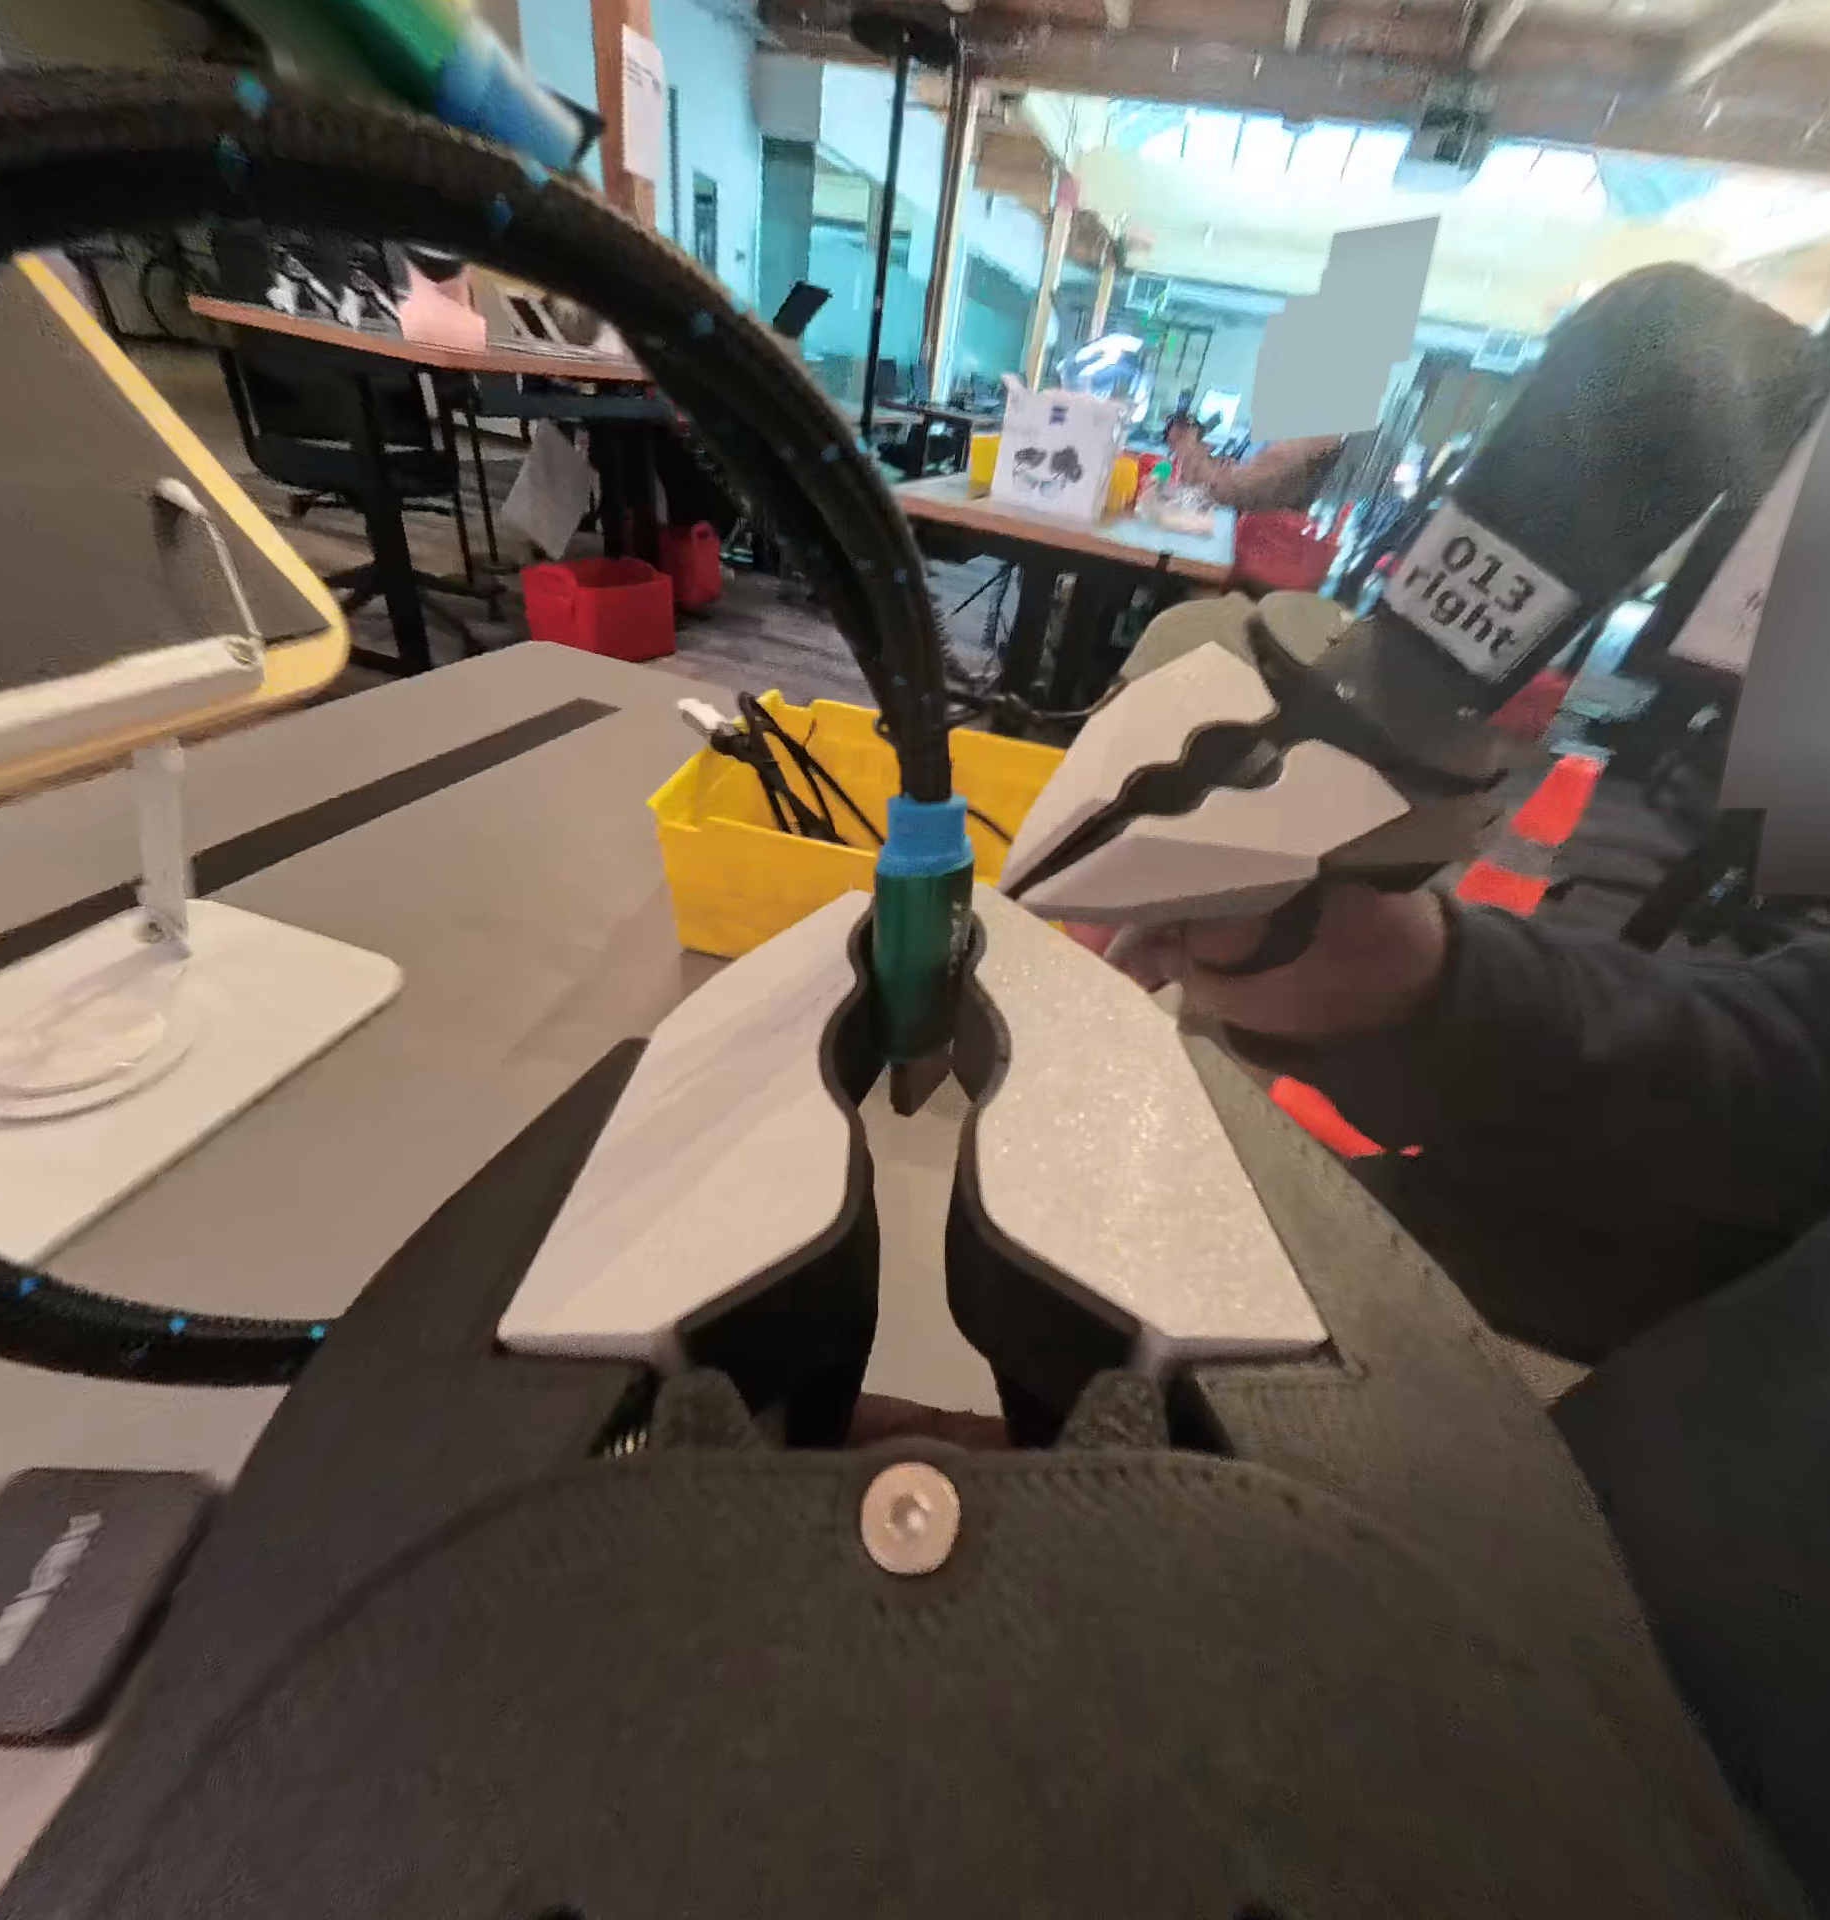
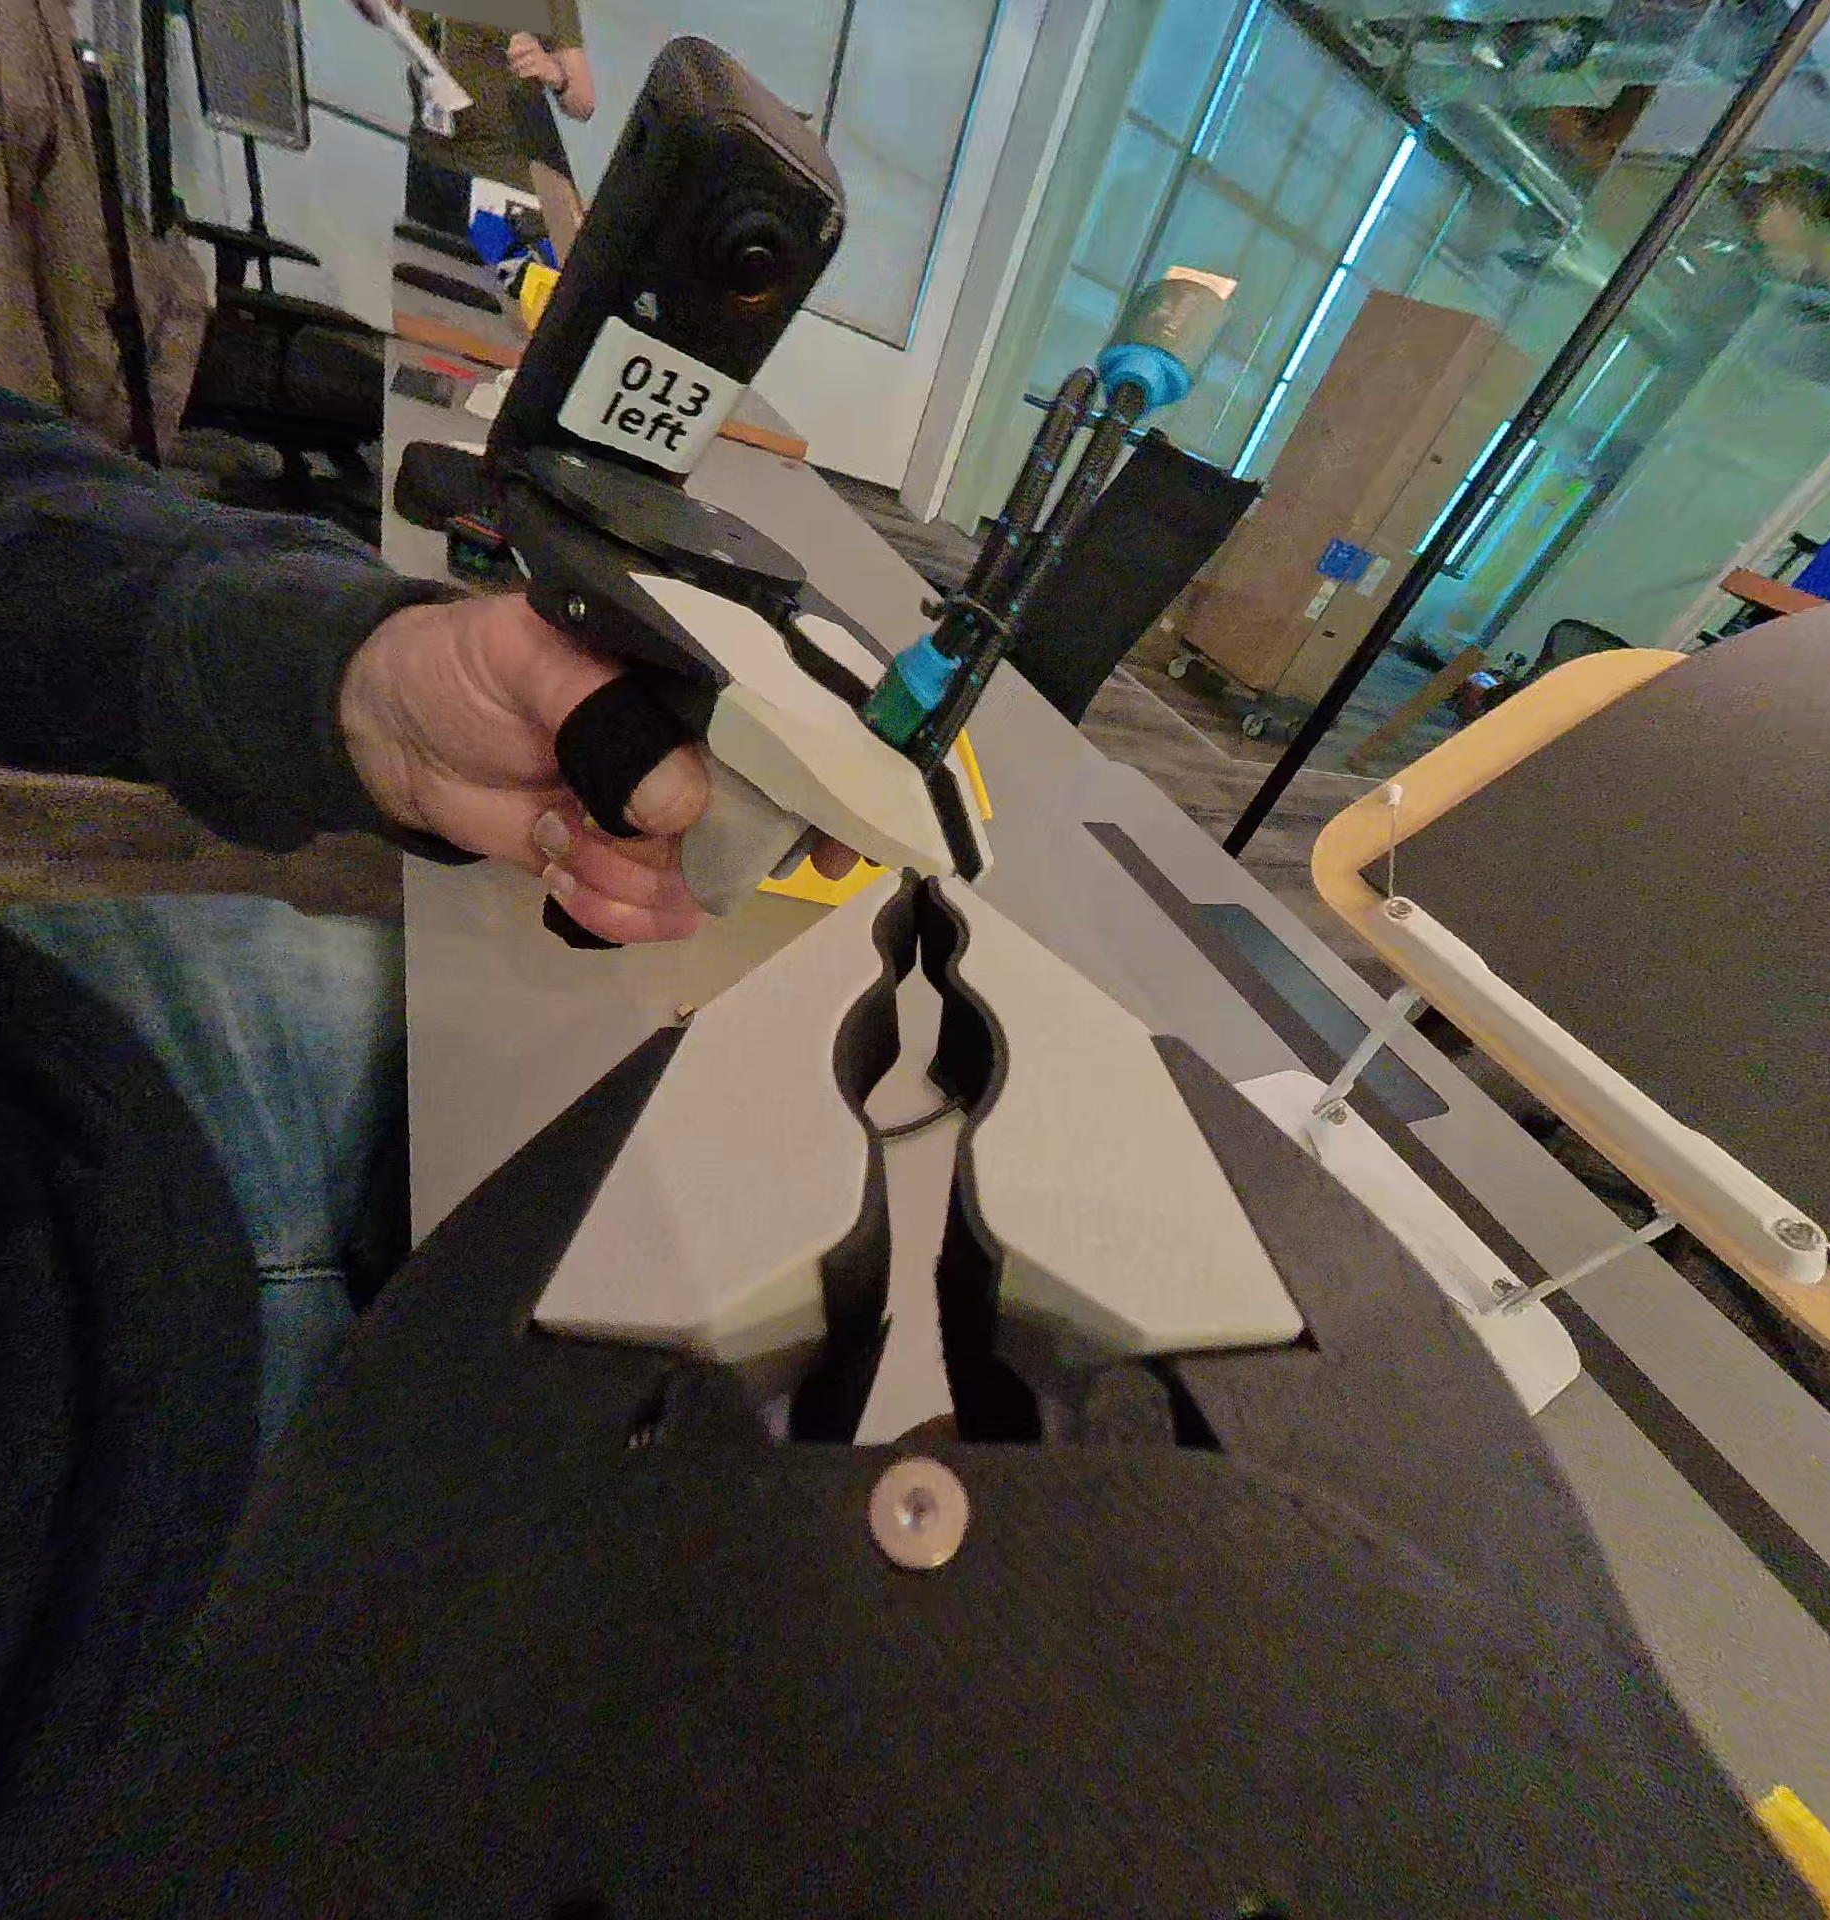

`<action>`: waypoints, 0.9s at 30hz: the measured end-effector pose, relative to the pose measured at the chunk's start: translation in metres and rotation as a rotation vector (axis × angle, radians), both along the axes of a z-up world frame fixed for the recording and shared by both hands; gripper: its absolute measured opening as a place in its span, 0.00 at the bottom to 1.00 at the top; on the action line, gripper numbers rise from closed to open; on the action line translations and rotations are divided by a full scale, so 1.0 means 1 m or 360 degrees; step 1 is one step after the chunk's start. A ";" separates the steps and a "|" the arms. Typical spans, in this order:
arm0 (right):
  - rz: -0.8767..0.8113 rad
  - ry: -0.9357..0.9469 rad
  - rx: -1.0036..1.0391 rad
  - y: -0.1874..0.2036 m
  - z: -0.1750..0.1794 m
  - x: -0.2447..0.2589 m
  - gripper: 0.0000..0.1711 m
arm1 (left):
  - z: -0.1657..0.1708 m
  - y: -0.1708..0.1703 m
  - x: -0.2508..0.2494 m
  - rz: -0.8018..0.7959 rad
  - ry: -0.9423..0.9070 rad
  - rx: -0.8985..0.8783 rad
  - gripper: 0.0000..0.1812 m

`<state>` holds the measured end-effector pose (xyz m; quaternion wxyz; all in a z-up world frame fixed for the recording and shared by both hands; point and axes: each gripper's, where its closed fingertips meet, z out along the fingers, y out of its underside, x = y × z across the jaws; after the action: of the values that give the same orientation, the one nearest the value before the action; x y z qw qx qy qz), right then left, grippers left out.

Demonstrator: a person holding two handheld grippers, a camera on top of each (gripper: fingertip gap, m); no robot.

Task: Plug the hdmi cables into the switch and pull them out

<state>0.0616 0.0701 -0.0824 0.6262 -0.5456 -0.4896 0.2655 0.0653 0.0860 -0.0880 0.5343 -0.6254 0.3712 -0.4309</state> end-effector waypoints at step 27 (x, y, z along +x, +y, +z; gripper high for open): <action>0.0472 0.0745 -0.0864 -0.020 0.030 -0.013 0.10 | 0.008 0.012 -0.009 0.0499 0.0511 0.0961 0.05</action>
<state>0.0482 0.0506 -0.0520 0.5086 -0.5394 -0.3191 0.5904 0.0560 0.0981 -0.0798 0.6889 -0.5486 0.4604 -0.1116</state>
